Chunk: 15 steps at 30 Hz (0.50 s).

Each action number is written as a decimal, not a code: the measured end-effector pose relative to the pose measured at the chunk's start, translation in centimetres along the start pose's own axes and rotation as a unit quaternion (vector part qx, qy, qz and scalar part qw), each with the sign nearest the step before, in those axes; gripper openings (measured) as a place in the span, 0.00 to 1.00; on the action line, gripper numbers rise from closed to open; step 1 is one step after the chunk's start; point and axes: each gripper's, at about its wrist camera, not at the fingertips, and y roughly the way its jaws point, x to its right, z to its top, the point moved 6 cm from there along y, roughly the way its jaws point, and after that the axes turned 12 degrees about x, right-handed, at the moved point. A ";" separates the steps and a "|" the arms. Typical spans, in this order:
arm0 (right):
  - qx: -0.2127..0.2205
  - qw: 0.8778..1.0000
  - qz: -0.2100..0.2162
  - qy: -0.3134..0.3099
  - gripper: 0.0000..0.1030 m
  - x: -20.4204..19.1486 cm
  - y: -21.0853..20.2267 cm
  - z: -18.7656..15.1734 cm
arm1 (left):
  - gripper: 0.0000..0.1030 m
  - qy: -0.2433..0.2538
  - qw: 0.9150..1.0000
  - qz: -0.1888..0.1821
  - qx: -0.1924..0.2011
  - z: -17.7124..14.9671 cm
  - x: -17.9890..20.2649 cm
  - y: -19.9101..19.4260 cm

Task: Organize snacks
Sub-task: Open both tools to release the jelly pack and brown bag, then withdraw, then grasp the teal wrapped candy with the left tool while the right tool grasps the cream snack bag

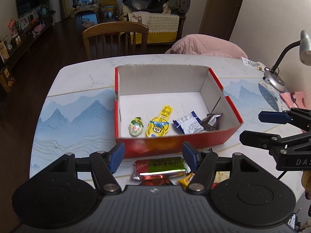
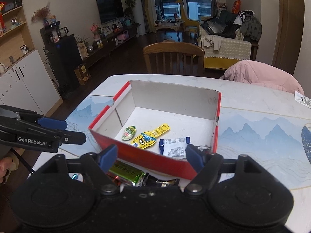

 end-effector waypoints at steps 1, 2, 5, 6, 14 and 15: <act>0.000 1.000 0.001 0.001 0.82 -0.1 -0.2 -0.2 | 0.66 -0.001 1.000 0.000 0.002 -0.3 -0.2 -0.3; -0.002 1.000 0.003 0.001 0.84 -0.3 -0.4 -0.5 | 0.68 -0.002 1.000 0.003 0.005 -0.7 -0.4 -0.6; -0.008 1.000 0.007 -0.001 0.88 -0.9 -0.6 -1.3 | 0.71 -0.009 1.000 0.004 0.008 -1.8 -1.0 -1.4; -0.009 1.000 0.009 -0.002 0.89 -1.1 -0.7 -1.6 | 0.71 -0.012 1.000 0.004 0.008 -2.2 -1.2 -1.6; 0.002 0.998 0.047 0.031 1.00 -2.4 -1.8 -3.4 | 0.80 -0.061 0.998 0.024 0.025 -4.7 -4.2 -3.1; 0.000 0.998 0.046 0.030 1.00 -2.4 -1.8 -3.9 | 0.81 -0.067 0.997 0.023 0.020 -5.2 -4.6 -3.1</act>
